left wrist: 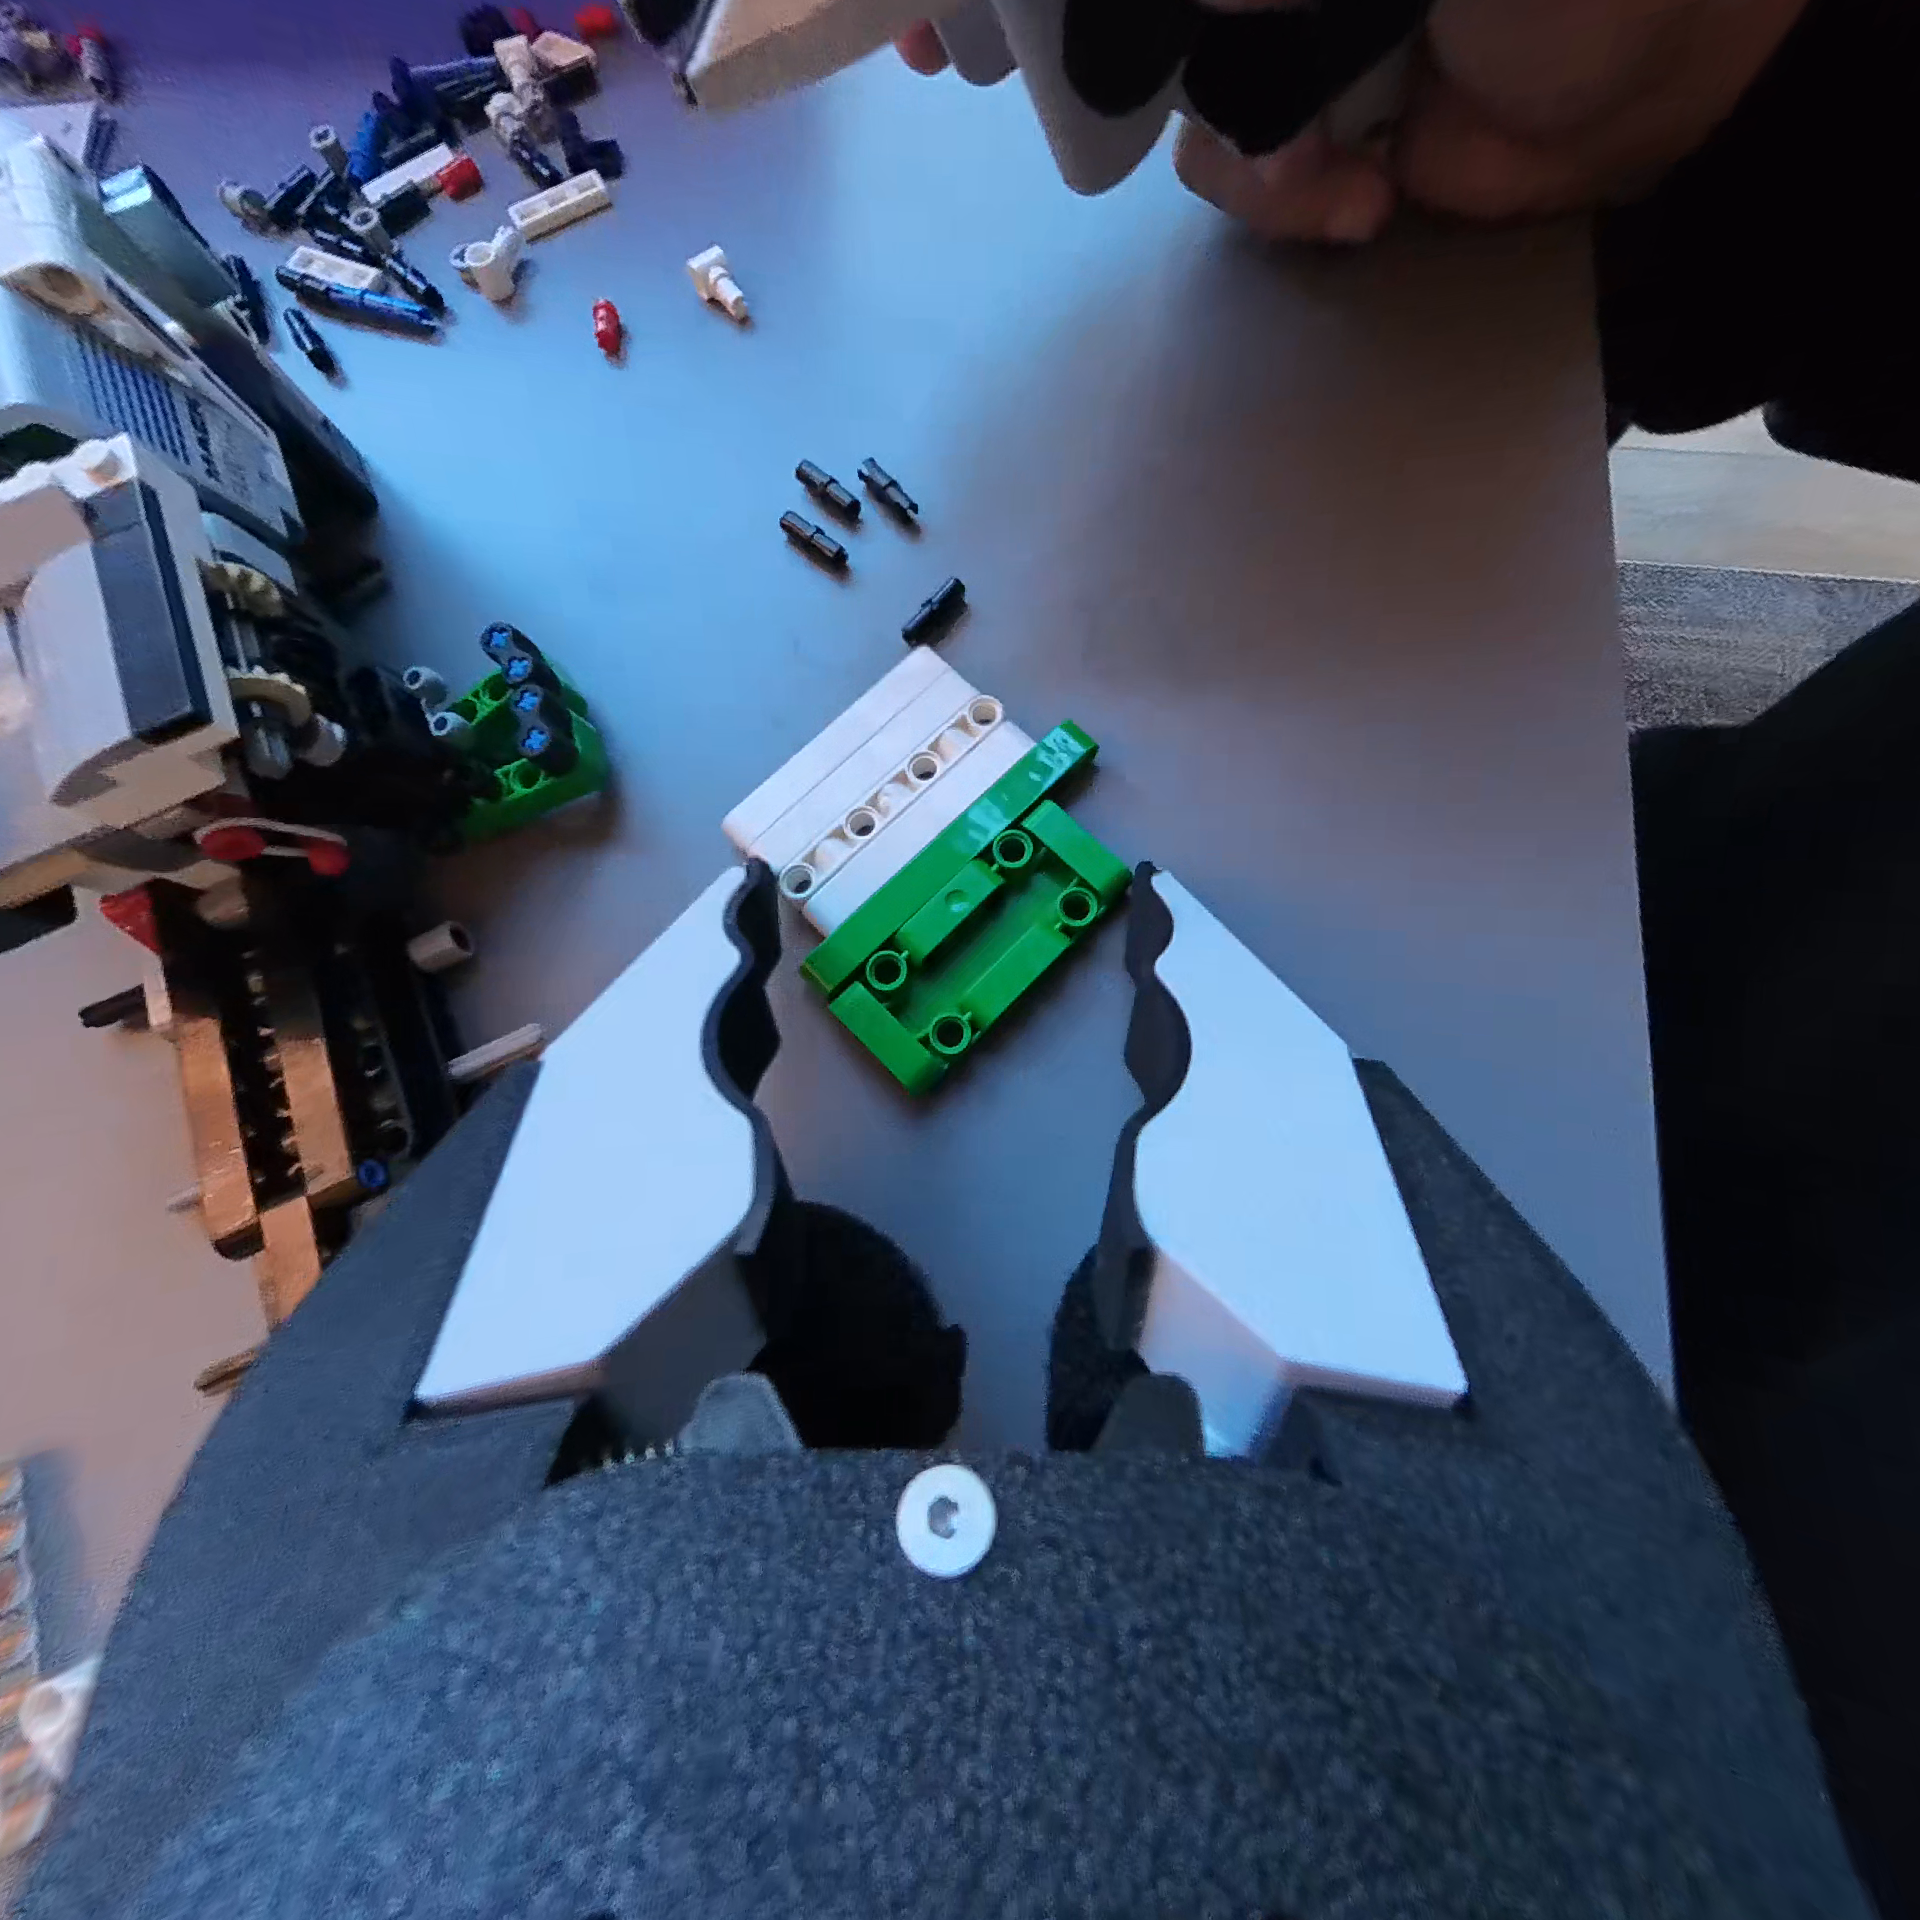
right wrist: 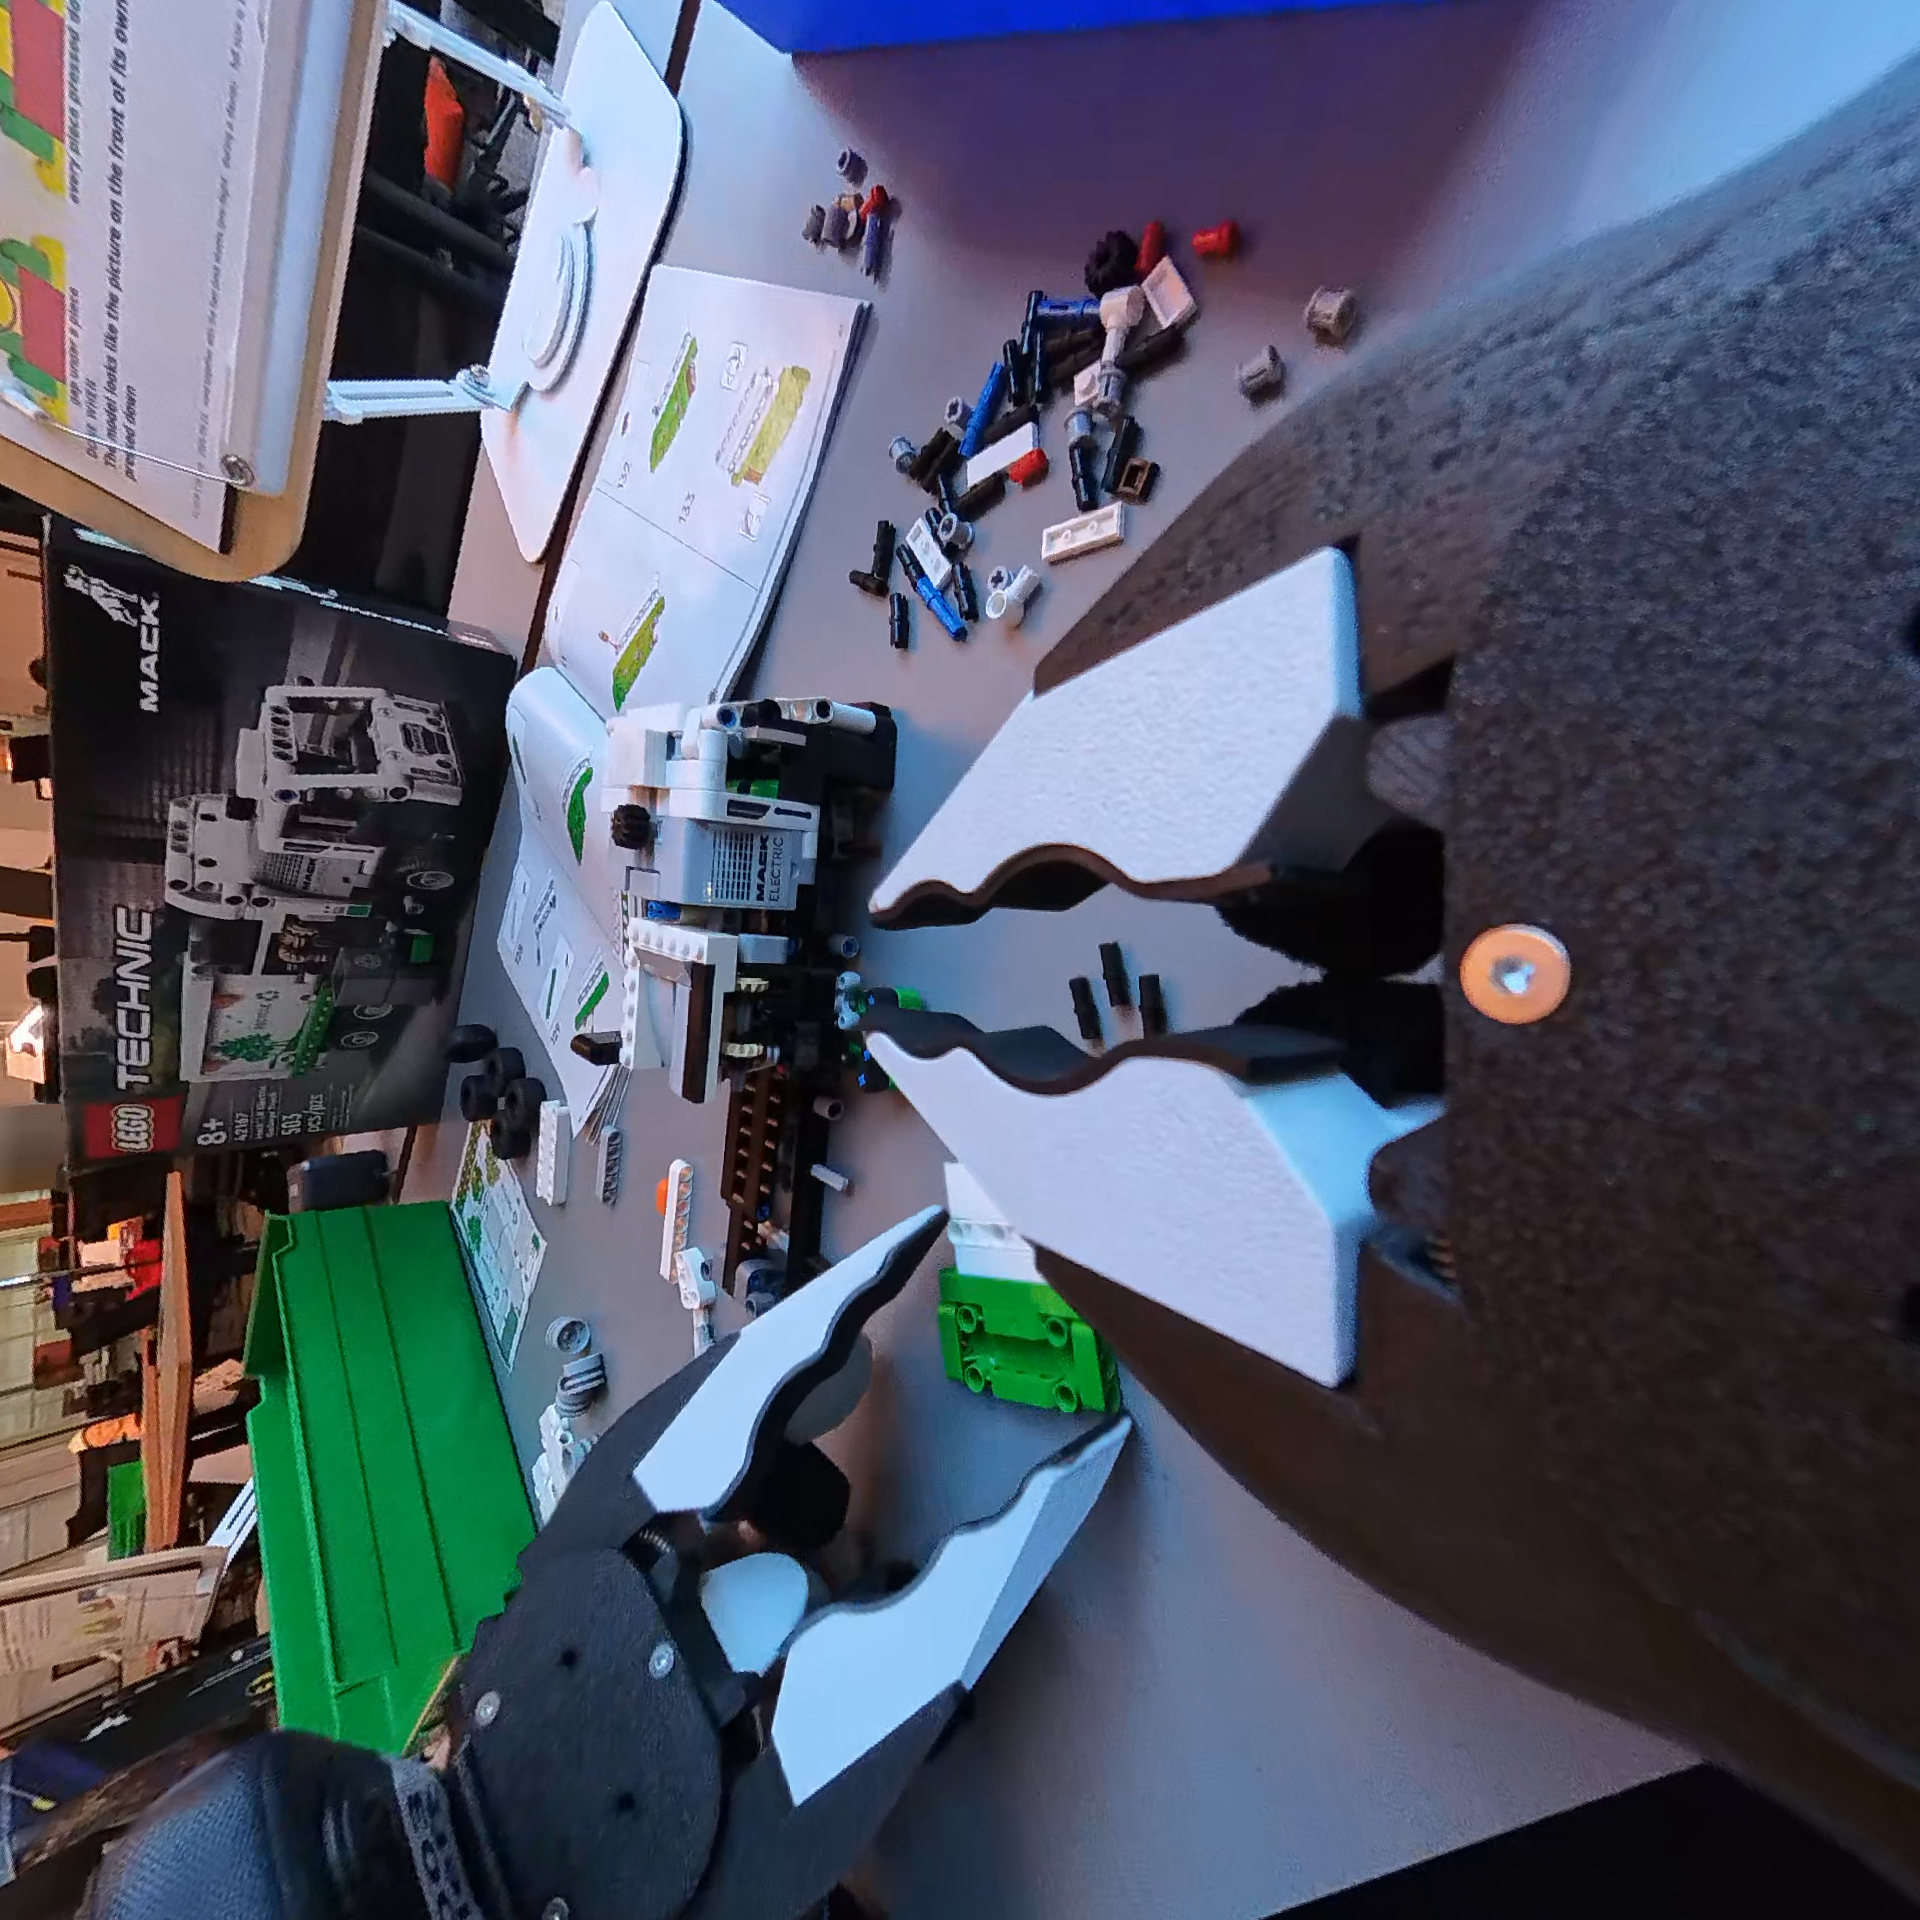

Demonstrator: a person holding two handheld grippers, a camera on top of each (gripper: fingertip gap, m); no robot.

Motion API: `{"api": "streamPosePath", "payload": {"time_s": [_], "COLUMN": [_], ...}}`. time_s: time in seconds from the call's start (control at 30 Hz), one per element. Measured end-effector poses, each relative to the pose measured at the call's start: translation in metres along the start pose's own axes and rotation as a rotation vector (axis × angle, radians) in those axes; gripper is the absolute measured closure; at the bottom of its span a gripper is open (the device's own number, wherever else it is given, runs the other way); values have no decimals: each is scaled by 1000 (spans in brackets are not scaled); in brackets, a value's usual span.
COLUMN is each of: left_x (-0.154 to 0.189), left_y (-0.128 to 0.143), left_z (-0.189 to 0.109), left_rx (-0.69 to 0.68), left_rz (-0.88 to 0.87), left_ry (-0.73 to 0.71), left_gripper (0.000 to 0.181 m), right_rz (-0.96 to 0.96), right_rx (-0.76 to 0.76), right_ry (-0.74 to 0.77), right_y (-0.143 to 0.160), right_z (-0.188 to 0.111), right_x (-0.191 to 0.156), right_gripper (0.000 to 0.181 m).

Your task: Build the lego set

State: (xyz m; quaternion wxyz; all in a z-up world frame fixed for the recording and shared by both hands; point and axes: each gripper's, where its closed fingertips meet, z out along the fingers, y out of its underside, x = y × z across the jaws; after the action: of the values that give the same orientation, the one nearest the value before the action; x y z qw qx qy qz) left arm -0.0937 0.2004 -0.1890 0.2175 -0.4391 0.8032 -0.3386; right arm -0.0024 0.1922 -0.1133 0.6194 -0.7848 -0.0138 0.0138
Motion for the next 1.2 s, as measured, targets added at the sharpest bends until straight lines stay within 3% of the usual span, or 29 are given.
{"api": "streamPosePath", "payload": {"time_s": [0.2, 0.33, 0.43, 0.63, 0.73, 0.83, 0.93, 1.07, 1.2], "left_x": [7, 5, 4, 16, 29, 34, 23, -5, -14], "left_y": [-6, -23, -43, -69, -79, -85, -83, -86, -90], "left_z": [-1, -16, -34, -65, -76, -80, -79, -89, -82], "left_rx": [34, 143, 247, 355, 357, 366, 376, 524, 666], "left_rz": [-25, -29, 20, 215, 356, 400, 324, 61, -368], "left_ry": [-55, -131, -182, -257, -300, -330, -352, -424, -197], "left_gripper": [116, 117, 117, 117, 117, 117, 123, 124, 126], "right_rz": [16, 213, 417, 743, 857, 841, 847, 977, 1002], "right_rx": [-19, -85, -176, -34, 10, 77, 114, 240, 346], "right_ry": [-23, -119, -276, -626, -841, -856, -791, -693, -692], "right_y": [4, 16, 26, -12, -34, -44, -43, -49, -58], "right_z": [-4, -11, -8, -9, -17, -18, -11, -6, -7], "right_x": [-8, -25, -48, -84, -109, -112, -104, -78, -77], "right_gripper": [166, 162, 145, 127, 136, 173, 174, 174, 174]}}
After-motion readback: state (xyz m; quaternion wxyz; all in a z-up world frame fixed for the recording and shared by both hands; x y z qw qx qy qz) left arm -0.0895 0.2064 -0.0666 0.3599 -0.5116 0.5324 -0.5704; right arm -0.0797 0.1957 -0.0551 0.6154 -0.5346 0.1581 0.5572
